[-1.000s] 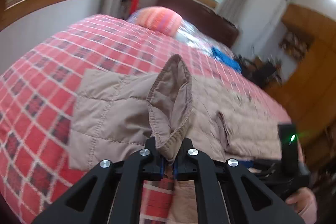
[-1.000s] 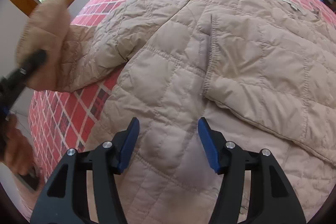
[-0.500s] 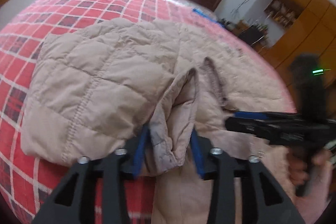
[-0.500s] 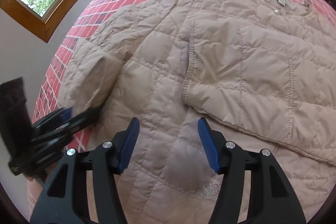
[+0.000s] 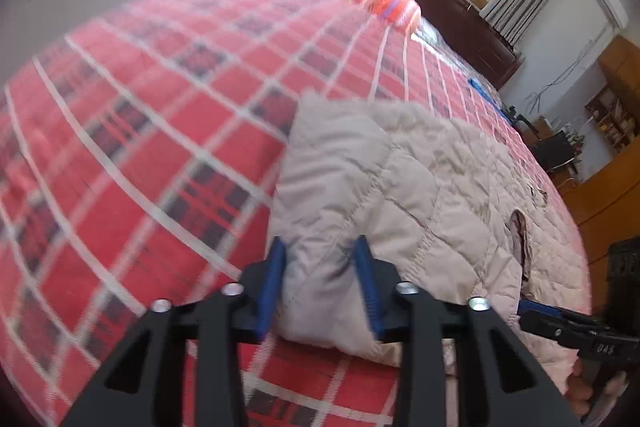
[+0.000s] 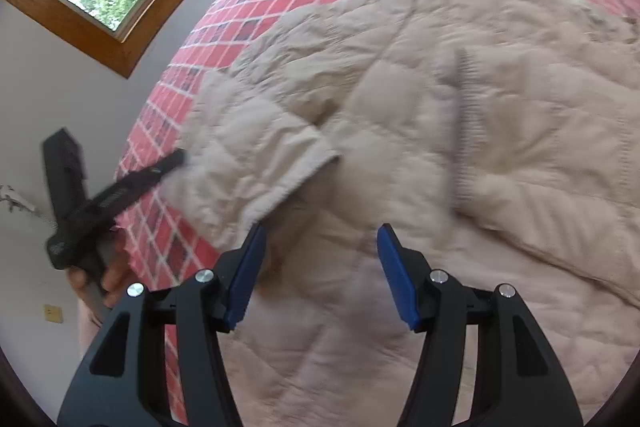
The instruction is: Fold large clothes
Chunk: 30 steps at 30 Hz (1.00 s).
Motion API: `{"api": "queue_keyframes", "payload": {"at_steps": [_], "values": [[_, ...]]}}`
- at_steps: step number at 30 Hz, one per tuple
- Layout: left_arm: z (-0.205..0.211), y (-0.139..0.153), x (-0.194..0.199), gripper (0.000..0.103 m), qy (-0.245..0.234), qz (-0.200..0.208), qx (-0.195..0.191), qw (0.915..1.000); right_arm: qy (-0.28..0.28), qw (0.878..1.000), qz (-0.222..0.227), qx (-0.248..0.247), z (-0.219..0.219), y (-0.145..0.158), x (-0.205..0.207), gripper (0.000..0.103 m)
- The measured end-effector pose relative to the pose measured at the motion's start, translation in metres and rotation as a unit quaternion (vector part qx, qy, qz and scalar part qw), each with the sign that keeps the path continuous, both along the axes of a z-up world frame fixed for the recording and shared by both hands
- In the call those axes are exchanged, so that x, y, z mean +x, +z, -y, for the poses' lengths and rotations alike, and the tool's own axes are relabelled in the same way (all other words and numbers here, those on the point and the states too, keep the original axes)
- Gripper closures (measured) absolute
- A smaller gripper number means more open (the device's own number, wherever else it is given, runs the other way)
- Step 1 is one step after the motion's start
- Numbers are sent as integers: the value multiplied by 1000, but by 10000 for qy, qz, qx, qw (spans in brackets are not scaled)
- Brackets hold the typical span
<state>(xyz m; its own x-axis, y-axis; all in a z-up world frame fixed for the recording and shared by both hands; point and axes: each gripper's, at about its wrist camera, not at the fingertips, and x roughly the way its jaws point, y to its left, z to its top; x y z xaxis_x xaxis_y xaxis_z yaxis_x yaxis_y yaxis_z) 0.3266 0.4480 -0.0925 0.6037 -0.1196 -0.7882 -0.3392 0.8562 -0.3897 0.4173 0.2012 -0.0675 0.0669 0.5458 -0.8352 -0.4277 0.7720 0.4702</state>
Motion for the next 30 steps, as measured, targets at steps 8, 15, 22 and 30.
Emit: {"api": "queue_keyframes", "payload": {"at_steps": [8, 15, 22, 30], "values": [[2, -6, 0, 96, 102, 125, -400, 9991, 107, 9998, -160, 84, -35, -14, 5, 80], [14, 19, -9, 97, -77, 405, -669, 9969, 31, 9993, 21, 384, -13, 7, 6, 93], [83, 58, 7, 97, -733, 762, -640, 9923, -473, 9963, 595, 395, 64, 60, 11, 94], [188, 64, 45, 97, -1432, 736, -444, 9860, -1258, 9883, 855, 87, 162, 78, 21, 94]]}}
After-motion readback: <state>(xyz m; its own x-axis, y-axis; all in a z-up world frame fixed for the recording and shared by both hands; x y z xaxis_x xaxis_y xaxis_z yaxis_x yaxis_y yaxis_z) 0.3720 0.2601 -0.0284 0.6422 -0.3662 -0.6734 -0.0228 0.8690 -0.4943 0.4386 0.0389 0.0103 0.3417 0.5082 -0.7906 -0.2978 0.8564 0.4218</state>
